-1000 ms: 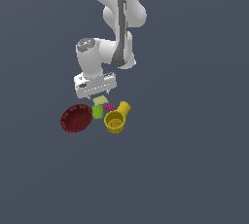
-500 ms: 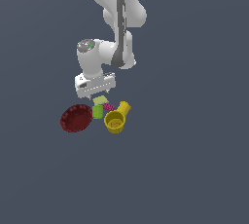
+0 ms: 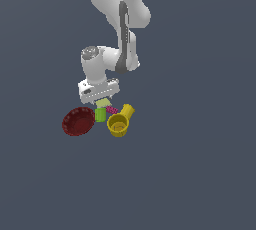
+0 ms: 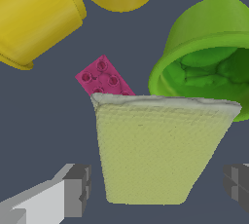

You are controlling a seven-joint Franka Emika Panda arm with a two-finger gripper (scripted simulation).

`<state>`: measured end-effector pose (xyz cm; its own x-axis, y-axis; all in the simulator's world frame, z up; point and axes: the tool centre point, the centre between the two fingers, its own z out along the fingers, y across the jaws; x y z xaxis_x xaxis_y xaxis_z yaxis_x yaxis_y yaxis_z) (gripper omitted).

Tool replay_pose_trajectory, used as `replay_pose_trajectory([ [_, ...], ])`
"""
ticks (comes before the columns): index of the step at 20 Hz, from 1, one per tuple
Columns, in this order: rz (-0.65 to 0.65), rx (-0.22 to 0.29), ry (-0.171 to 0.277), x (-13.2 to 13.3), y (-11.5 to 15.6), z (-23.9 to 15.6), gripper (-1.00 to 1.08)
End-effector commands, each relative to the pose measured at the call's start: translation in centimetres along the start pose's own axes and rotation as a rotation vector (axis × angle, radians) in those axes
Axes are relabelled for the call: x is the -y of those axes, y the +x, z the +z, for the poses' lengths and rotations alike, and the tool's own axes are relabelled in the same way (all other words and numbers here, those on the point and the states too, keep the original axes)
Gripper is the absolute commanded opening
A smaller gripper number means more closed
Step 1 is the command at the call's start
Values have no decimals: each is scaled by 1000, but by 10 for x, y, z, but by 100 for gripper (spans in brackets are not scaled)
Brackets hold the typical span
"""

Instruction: Pick up a designated object from a clutter of objects.

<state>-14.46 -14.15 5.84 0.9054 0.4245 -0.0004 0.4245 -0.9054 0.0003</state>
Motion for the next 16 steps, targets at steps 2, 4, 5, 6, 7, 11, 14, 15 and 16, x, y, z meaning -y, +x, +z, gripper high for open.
replay_pose_trajectory([
  [2, -1, 0, 0, 0, 0, 14, 100],
  [4, -1, 0, 0, 0, 0, 20, 100],
  [5, -1, 0, 0, 0, 0, 22, 100],
  [6, -1, 0, 0, 0, 0, 24, 100],
  [7, -1, 0, 0, 0, 0, 25, 100],
  [11, -2, 0, 0, 0, 0, 26, -100],
  [14, -2, 0, 0, 0, 0, 26, -100],
  [15, -2, 0, 0, 0, 0, 26, -100],
  [16, -2, 0, 0, 0, 0, 26, -100],
])
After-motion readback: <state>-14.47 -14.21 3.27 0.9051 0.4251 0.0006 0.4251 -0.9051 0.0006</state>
